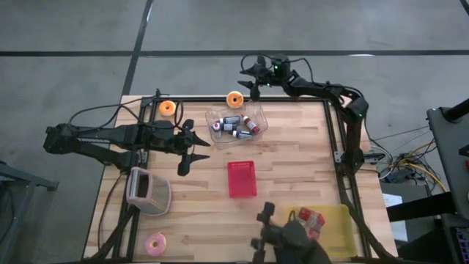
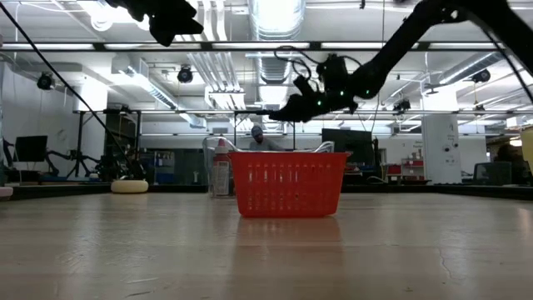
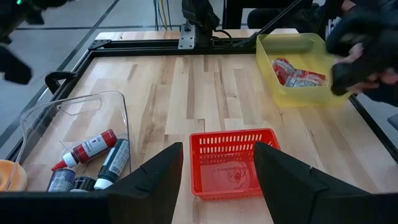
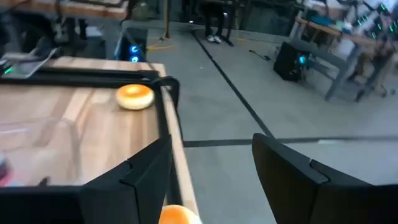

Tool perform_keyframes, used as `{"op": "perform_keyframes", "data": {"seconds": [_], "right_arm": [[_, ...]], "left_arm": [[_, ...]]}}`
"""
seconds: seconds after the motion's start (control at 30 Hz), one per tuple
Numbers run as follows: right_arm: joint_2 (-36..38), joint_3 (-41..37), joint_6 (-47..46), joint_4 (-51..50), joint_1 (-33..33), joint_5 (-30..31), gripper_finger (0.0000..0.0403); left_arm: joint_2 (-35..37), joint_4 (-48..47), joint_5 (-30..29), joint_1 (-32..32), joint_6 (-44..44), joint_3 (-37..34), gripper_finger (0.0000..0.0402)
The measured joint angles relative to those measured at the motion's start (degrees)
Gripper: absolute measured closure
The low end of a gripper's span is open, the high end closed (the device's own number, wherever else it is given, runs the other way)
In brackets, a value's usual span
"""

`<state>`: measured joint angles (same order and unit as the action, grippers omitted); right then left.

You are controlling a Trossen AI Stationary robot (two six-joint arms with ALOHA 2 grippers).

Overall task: Pick & Place Food Item
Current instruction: Put the green donut into the red bin

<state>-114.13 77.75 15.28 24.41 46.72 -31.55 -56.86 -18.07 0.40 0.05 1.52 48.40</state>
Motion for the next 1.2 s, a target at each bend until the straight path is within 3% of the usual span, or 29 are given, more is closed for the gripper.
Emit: {"op": "perform_keyframes", "data": {"seconds": [0.13,0.27,0.6,0.87,1.2], "right_arm": [[-5.0,5.4,-6.4,-1.8,2.0,0.0,0.0184],[-9.3,12.4,-12.3,-12.1,3.9,0.0,0.0184],[-16.0,25.6,-12.2,-29.2,3.0,0.4,0.0184],[-19.1,29.9,-10.3,-38.5,1.8,5.4,0.0184],[-19.1,27.8,-9.3,-38.8,1.0,5.8,0.0184]], "left_arm": [[0.0,0.0,-0.1,0.0,0.0,0.0,0.0200],[0.0,0.0,-0.1,0.0,0.0,0.0,0.0200],[0.0,0.0,-0.1,0.0,0.0,0.0,0.0199],[0.0,0.0,0.1,0.0,0.0,0.0,0.0199],[0.0,0.0,0.1,0.0,0.0,0.0,0.0199]]}}
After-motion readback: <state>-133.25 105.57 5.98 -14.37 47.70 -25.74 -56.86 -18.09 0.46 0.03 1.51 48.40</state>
